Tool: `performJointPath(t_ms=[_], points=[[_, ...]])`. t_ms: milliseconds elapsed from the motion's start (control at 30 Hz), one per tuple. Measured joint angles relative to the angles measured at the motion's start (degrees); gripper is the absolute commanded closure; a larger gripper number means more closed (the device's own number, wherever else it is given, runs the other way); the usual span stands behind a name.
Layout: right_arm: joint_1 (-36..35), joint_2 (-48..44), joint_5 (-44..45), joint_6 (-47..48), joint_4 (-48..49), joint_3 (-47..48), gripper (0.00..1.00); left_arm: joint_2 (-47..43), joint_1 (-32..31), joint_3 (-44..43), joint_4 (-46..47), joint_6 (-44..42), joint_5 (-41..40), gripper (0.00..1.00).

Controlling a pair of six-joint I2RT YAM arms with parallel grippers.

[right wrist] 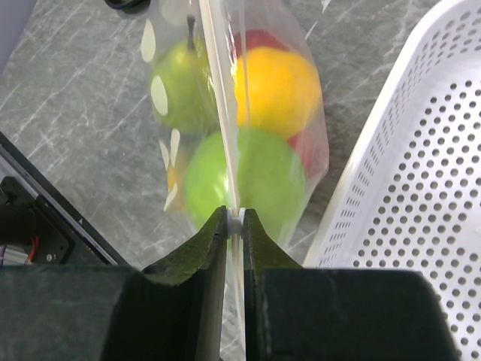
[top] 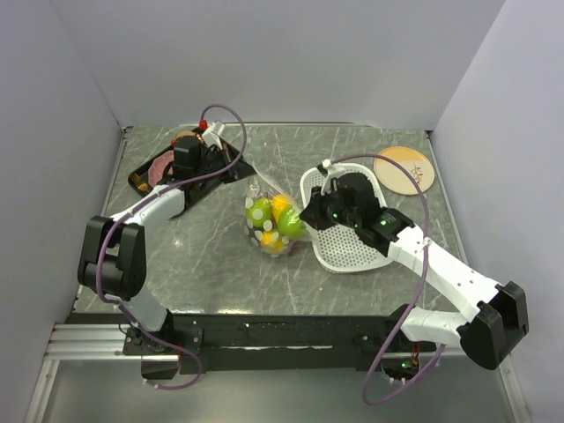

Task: Place the food in the zip-top bag and seal the zipper
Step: Zip the zipper food storage bag at the center of the board.

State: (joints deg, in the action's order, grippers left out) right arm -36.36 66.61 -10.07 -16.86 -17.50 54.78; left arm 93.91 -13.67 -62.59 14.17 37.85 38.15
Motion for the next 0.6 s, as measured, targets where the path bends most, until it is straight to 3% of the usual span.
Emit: performJointPath(t_ms=[600], points=[[-0.4, -4.3, -0.2, -0.7, -4.1, -1.8, 0.93, -1.4, 2.4, -0.1, -2.1, -1.3, -5.0, 0.99]])
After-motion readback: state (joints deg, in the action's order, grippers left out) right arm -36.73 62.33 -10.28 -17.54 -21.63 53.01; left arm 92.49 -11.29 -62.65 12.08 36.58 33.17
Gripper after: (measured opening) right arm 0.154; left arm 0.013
